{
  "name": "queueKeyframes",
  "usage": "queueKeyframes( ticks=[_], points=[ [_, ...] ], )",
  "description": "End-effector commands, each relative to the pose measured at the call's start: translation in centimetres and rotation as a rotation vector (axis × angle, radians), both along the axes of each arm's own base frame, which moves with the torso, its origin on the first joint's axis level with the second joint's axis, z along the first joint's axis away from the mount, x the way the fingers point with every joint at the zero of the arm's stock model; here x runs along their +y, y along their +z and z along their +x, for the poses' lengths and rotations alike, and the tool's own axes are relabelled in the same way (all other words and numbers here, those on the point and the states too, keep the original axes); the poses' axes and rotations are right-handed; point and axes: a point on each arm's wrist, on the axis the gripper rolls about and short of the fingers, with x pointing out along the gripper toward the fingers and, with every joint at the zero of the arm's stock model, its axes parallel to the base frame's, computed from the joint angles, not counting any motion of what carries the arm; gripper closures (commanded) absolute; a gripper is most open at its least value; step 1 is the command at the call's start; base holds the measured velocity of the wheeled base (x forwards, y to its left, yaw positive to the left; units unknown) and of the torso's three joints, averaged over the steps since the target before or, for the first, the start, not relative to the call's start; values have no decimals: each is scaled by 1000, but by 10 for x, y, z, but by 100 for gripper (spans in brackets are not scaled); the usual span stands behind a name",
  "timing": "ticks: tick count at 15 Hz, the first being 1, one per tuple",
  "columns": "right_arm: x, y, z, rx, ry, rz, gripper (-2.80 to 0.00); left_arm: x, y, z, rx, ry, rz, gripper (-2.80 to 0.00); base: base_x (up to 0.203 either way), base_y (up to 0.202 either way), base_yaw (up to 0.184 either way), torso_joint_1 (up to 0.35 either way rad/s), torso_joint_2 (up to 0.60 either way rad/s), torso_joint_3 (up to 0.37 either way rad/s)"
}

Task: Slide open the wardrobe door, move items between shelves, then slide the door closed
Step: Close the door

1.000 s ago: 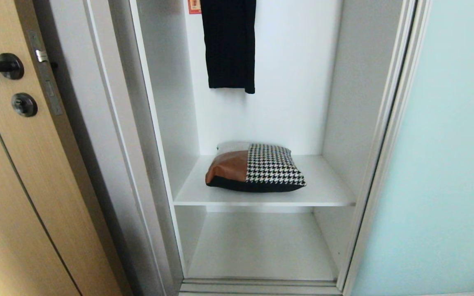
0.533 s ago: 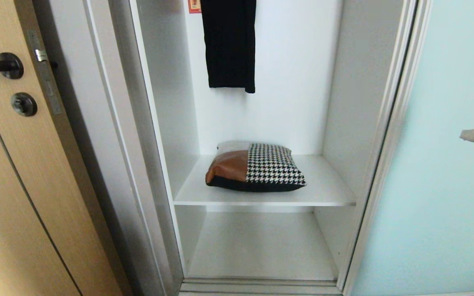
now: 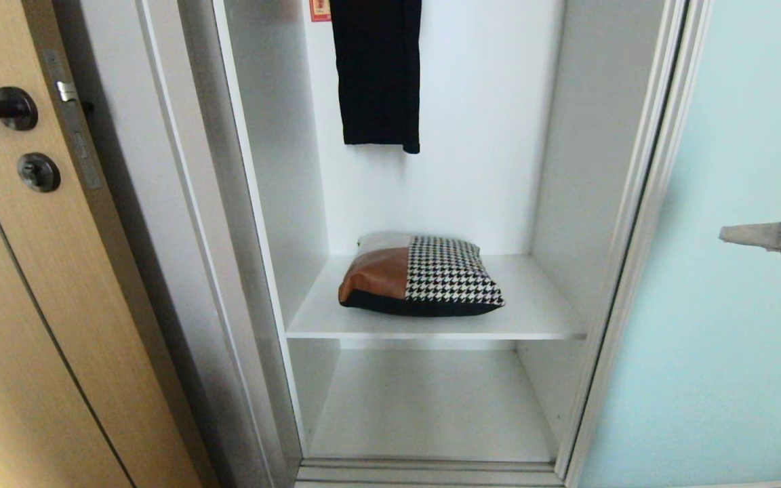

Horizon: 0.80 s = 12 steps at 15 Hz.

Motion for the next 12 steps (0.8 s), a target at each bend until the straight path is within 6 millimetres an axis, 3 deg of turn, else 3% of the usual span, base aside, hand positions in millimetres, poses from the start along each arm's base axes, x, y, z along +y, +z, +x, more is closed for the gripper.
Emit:
queueKeyframes(
  ticks=[1, 12],
  points=[
    [-3, -7, 12, 8, 14, 2, 0, 0, 0, 0, 3, 1, 0, 0, 0, 0, 0, 0, 0, 0],
    [-23, -13, 60, -31, -5, -5, 0, 0, 0, 0, 3, 1, 0, 0, 0, 0, 0, 0, 0, 0]
  ],
)
